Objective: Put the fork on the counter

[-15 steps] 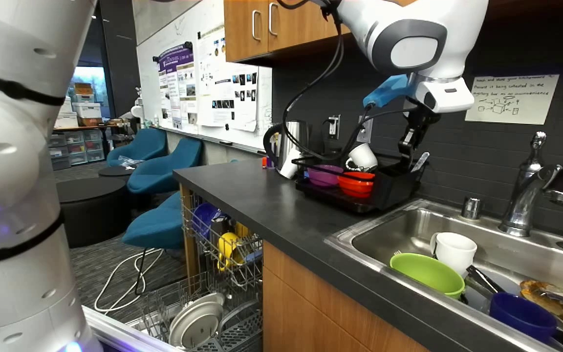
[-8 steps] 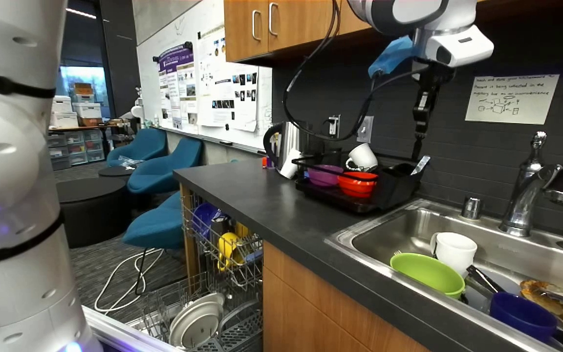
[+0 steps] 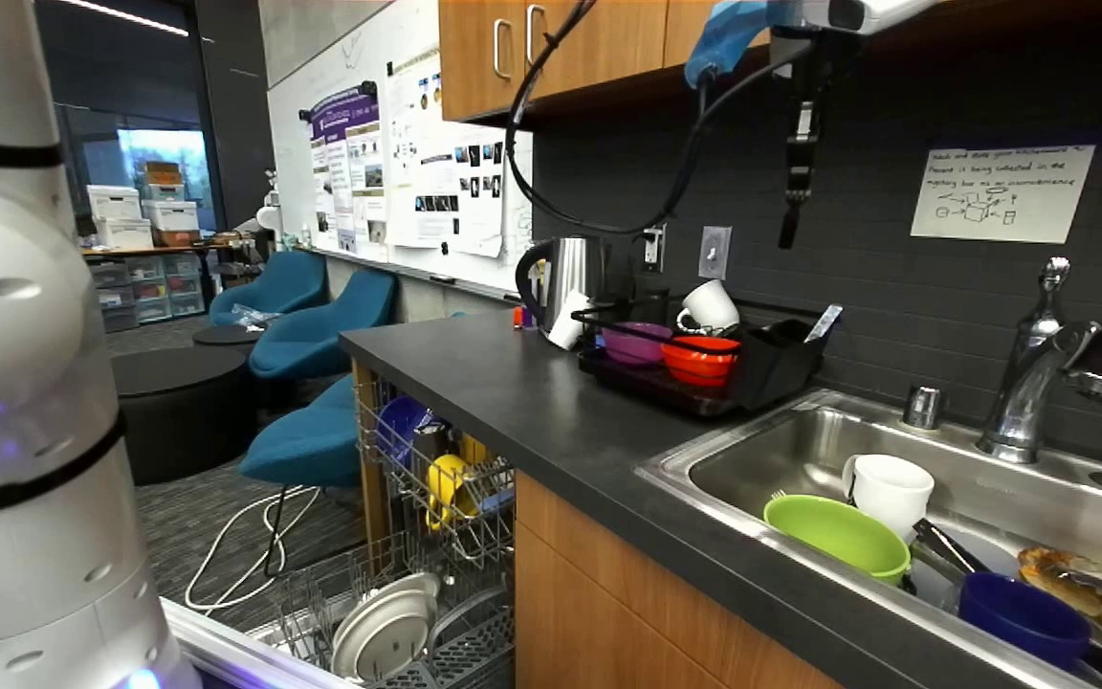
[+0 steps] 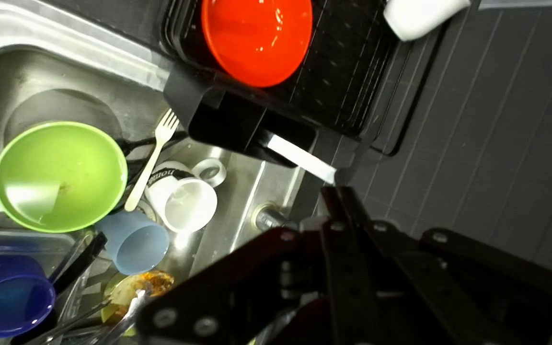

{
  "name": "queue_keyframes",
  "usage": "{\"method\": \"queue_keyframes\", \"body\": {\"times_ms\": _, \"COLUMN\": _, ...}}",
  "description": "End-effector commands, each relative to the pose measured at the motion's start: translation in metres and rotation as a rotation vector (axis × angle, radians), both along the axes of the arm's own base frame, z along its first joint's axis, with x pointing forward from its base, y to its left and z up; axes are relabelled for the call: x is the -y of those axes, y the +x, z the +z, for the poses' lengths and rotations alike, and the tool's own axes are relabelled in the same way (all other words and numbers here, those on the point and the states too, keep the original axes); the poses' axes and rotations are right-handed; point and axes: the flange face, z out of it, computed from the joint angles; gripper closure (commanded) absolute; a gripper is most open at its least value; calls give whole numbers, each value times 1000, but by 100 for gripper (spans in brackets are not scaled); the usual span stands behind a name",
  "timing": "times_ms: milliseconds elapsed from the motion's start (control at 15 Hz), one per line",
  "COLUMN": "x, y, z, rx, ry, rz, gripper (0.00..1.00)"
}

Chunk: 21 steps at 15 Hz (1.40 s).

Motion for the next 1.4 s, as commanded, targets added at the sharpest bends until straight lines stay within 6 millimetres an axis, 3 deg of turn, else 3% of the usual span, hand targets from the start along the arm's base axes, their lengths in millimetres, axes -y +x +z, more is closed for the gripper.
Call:
{"method": "queue_keyframes", "body": {"times_ms": 0, "x": -55, "y": 1, "z": 2, "rx": 22, "ry": -11, "rz": 153, "gripper": 100}}
{"method": "queue_keyframes", "body": {"times_ms": 333, "x": -115, "y": 17, "z": -14, "rx": -9, "ry": -21, "rz": 341, "gripper": 100}}
{"method": "queue_keyframes", "body": {"times_ms": 1000, "x": -192, "y": 19, "z": -44, "rx": -115, "ry": -70, "rz": 593, "gripper": 100}}
{"method": "queue_keyframes", "body": {"times_ms": 1333, "x": -244, "y": 19, "z": -59, "rx": -174, "ry": -95, "rz": 751, "gripper": 100}}
